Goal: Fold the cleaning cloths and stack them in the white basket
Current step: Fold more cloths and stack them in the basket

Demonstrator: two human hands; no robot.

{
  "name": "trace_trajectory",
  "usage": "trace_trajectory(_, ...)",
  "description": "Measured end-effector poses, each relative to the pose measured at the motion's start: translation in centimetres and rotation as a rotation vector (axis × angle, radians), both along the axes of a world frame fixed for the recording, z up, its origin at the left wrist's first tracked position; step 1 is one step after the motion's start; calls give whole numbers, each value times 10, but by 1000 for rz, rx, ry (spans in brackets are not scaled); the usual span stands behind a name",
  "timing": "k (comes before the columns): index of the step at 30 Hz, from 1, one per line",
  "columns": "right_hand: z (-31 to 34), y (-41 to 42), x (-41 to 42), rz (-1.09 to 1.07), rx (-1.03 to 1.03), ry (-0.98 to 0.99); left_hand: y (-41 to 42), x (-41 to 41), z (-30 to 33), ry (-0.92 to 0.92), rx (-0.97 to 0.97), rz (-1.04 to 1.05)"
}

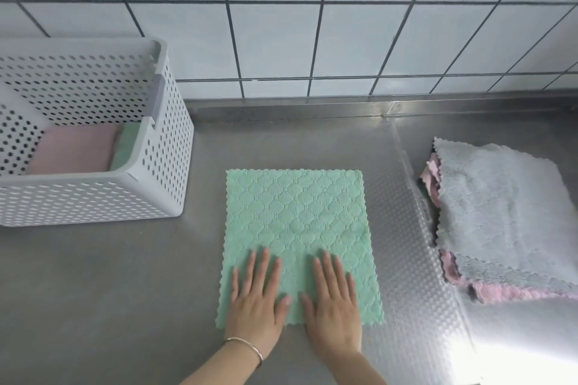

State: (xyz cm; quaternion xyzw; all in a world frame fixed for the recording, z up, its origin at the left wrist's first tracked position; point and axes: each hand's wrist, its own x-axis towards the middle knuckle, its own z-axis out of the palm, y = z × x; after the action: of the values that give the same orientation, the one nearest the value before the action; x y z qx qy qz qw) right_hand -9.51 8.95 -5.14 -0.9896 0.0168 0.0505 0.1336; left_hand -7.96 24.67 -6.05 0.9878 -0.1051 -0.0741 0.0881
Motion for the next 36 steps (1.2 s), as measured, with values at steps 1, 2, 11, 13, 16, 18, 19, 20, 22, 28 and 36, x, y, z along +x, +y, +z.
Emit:
trace_trajectory(1, 0, -9, -3, -34, -13, 5, 5, -1, 0, 2, 4, 5)
trace_trajectory(2, 0, -19, -5, -61, -38, 15, 11, -1, 0, 2, 7, 12)
trace_trajectory(11, 3, -74, -25, -82, -176, 63, 53, -7, 9, 100, 84, -8)
trace_trajectory(13, 5, -82, -27, -37, -191, -1, 56, -7, 13, 97, 112, -46)
trace_trajectory(16, 7, -89, -30, 154, -196, -220, 58, -12, 23, -12, 50, -170)
trace_trajectory(18, 6, -93, -32, 298, -199, -352, 61, -13, 31, -115, 0, -264)
trace_trajectory(19, 7, -95, -34, 348, -199, -391, 61, -14, 35, -141, -10, -290)
trace_trajectory(20, 7, -98, -34, 380, -198, -416, 62, -15, 37, -153, -19, -302)
trace_trajectory(22, 9, -102, -33, 406, -212, -431, 64, -14, 35, -160, -19, -313)
trace_trajectory(28, 12, -103, -23, 366, -249, -361, 67, -4, 36, -121, -82, -235)
trace_trajectory(36, 19, -97, -25, 38, 118, -144, 81, -10, 24, 124, -405, 145)
